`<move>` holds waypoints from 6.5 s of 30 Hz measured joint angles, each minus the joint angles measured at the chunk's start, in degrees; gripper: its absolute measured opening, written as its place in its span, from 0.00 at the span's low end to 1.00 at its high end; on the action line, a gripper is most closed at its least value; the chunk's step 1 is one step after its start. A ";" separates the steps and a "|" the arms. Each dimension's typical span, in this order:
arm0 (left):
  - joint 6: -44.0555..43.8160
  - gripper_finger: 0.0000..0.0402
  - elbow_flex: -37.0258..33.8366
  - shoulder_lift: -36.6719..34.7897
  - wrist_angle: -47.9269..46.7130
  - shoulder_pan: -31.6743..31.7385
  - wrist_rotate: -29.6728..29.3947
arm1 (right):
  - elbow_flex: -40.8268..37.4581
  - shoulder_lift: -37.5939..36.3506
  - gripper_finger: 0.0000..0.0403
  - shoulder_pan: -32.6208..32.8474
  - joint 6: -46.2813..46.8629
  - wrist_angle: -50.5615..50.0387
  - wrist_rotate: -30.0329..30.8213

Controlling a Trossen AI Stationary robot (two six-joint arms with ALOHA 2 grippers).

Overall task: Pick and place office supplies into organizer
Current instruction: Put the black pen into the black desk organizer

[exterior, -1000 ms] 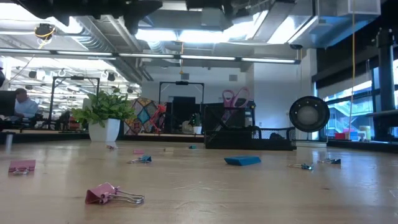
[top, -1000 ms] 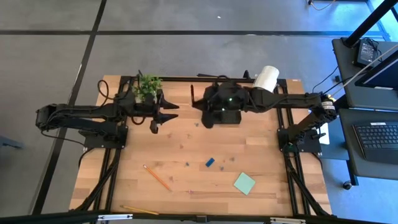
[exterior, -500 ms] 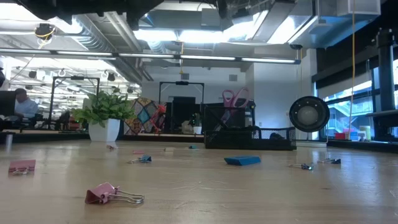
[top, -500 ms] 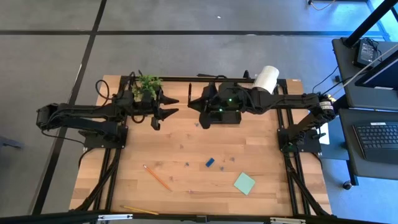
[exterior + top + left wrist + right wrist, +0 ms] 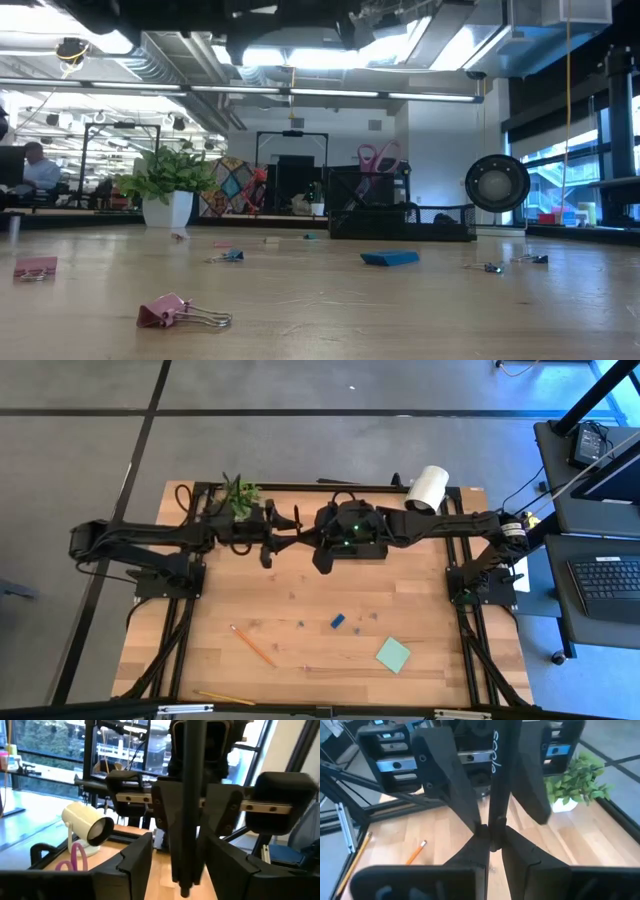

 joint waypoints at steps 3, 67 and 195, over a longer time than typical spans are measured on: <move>-0.02 0.42 0.40 0.98 0.34 0.26 0.06 | 0.00 0.05 0.09 0.03 -0.13 -0.17 0.03; 59.60 0.10 0.25 1.12 -0.18 0.32 -2.61 | -0.04 -2.34 0.63 0.29 21.14 -14.77 -8.72; 122.01 0.33 0.27 -2.23 6.04 -17.55 -48.12 | -0.02 -1.32 0.11 -4.92 18.85 -3.61 -4.40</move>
